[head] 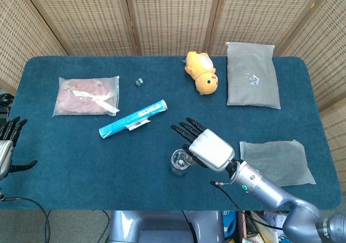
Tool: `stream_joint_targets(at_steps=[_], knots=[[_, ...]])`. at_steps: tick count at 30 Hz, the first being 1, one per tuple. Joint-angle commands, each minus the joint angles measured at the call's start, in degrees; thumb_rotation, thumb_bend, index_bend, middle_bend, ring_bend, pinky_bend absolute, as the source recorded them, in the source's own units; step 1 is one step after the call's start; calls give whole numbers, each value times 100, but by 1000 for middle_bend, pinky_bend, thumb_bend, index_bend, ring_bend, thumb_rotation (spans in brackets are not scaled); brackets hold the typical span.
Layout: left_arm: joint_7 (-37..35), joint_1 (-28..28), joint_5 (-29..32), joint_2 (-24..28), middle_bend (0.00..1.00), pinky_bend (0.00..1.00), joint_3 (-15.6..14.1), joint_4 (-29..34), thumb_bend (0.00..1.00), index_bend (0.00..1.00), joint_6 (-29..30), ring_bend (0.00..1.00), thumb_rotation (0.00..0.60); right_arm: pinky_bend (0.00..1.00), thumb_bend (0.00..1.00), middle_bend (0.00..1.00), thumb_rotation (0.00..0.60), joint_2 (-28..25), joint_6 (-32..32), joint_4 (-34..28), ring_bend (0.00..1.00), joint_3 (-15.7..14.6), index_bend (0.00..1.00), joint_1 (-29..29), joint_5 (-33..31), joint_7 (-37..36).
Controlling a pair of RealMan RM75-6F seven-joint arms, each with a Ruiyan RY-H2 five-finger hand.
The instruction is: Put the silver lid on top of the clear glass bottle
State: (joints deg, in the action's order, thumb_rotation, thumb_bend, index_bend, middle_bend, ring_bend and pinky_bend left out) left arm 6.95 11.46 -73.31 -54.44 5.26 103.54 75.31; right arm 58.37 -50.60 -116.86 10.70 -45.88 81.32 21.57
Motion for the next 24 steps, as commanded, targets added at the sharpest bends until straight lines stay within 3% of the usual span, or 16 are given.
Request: stream_joint_targets(at_steps=[1, 24], knots=[[-3, -4, -10, 3, 0, 0, -5, 2, 0, 0, 6, 0, 600, 0, 640, 29, 600, 132, 44, -11, 0, -15, 730, -74, -121, 207], [-143, -9, -9, 54, 0, 0, 1, -22, 0, 0, -14, 0, 600, 0, 641, 33, 600, 672, 53, -29, 0, 0, 730, -500, -1020, 1167]])
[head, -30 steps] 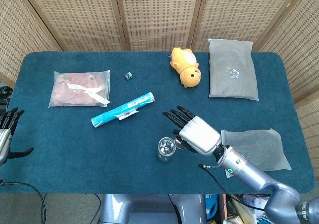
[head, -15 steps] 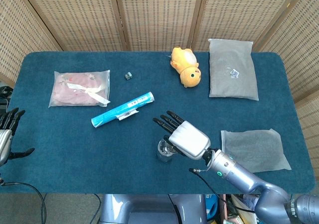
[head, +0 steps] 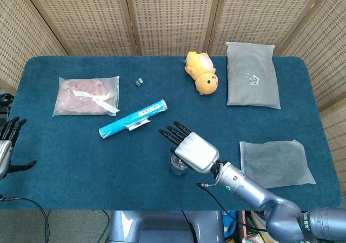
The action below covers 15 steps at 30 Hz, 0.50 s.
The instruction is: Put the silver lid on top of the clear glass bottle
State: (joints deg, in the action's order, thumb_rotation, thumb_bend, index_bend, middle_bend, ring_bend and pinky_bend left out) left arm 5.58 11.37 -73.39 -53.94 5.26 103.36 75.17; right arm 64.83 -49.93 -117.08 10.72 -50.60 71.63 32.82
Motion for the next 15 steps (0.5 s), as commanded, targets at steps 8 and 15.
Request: stream_joint_targets(at_steps=[8, 15], knots=[[-28, 3, -10, 11, 0, 0, 1, -10, 0, 0, -9, 0, 600, 0, 641, 34, 600, 83, -61, -13, 0, -15, 730, -120, -221, 197], [-50, -1, -6, 26, 0, 0, 6, -8, 0, 0, -3, 0, 600, 0, 456, 3, 600, 104, -101, -12, 0, -94, 294, -148, -197, 196]])
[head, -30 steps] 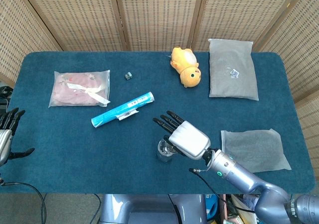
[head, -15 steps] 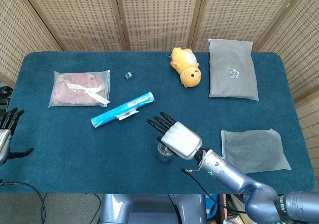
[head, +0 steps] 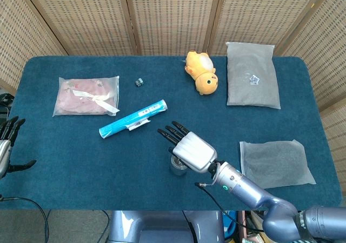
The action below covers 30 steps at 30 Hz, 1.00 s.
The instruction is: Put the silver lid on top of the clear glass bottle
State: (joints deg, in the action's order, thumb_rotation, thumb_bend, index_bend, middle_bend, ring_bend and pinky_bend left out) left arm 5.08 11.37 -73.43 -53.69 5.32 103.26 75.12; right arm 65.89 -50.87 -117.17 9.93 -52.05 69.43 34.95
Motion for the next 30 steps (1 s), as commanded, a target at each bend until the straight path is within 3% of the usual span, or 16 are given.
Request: stream_joint_targets(at_steps=[1, 3, 5, 17, 24, 28, 30], knots=[[1, -2, -4, 2, 0, 0, -1, 4, 0, 0, 4, 0, 600, 0, 412, 0, 600, -8, -13, -10, 0, -20, 230, -2, 30, -34], [-4, -2, -5, 6, 0, 0, -1, 7, 0, 0, 3, 0, 600, 0, 347, 0, 600, -21, -41, -28, 0, -14, 134, -8, 47, -54], [-7, -4, -5, 8, 0, 0, -3, 5, 0, 0, 3, 0, 600, 0, 307, 0, 600, -25, -95, -20, 0, -11, 110, -11, 113, -31], [-15, -3, -20, 16, 0, 0, -9, 13, 0, 0, 0, 0, 600, 0, 302, 0, 600, -196, -255, -174, 0, -5, 107, 36, 175, -103], [-42, -13, -36, 32, 0, 0, -18, 25, 0, 0, 3, 0, 600, 0, 302, 0, 600, -767, -642, -486, 0, -1, 107, 350, 467, -268], [-94, -35, -79, 56, 0, 0, -28, 35, 0, 0, 33, 0, 600, 0, 286, 0, 600, -1187, -1089, -530, 0, -156, 107, 821, 865, -641], [-104, -50, -108, 68, 0, 0, -36, 52, 0, 0, 60, 0, 600, 0, 195, 0, 600, -1372, -1370, -473, 0, -276, 73, 1110, 1104, -881]])
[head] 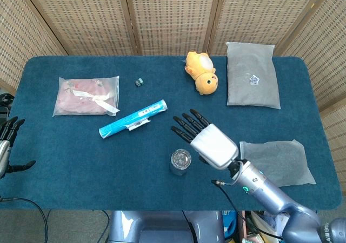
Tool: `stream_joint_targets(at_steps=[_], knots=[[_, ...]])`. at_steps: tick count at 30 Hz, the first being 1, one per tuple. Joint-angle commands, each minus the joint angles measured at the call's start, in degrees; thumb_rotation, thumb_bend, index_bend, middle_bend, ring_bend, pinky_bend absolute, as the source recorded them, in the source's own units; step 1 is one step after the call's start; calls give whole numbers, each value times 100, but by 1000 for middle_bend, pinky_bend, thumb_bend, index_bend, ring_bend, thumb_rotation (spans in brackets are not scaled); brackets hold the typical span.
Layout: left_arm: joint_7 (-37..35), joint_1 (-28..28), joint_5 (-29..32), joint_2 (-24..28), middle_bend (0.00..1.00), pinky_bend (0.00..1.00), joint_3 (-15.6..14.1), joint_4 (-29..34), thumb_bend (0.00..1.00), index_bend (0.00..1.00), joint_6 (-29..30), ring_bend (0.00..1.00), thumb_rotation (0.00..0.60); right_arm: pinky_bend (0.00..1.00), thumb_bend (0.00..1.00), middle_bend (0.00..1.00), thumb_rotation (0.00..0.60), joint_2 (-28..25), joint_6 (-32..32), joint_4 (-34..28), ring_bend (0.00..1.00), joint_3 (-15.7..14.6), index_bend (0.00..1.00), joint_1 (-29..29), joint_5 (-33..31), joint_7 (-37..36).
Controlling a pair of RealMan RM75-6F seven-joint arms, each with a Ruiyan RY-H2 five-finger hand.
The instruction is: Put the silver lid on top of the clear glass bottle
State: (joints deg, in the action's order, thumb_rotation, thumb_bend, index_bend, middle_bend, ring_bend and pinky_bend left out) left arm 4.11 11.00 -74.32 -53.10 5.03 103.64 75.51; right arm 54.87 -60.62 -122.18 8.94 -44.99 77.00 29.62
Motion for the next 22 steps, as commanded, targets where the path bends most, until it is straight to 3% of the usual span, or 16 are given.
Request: stream_joint_targets(at_steps=[1, 3, 7, 11, 22], knots=[[-6, -22, -33, 17, 0, 0, -12, 25, 0, 0, 36, 0, 600, 0, 140, 0, 600, -344, -536, 81, 0, -238, 52, 542, 445, -433], [26, -48, -72, 27, 0, 0, -34, 57, 0, 0, 77, 0, 600, 0, 15, 0, 600, -507, -897, 229, 0, -415, 1, 907, 637, -547], [111, -95, -129, 27, 0, 0, -92, 131, 0, 0, 128, 0, 600, 0, 0, 0, 600, -542, -1553, 514, 0, -718, 0, 1572, 764, -657], [96, -180, -363, -17, 0, 0, -141, 147, 0, 0, 334, 0, 600, 0, 0, 0, 600, -162, -2156, 1094, 0, -996, 0, 2239, 781, -959], [-88, -322, -812, -212, 0, 0, -246, -111, 0, 0, 649, 0, 600, 0, 0, 0, 600, 1080, -3062, 2535, 0, -1055, 0, 3128, 862, -1793]])
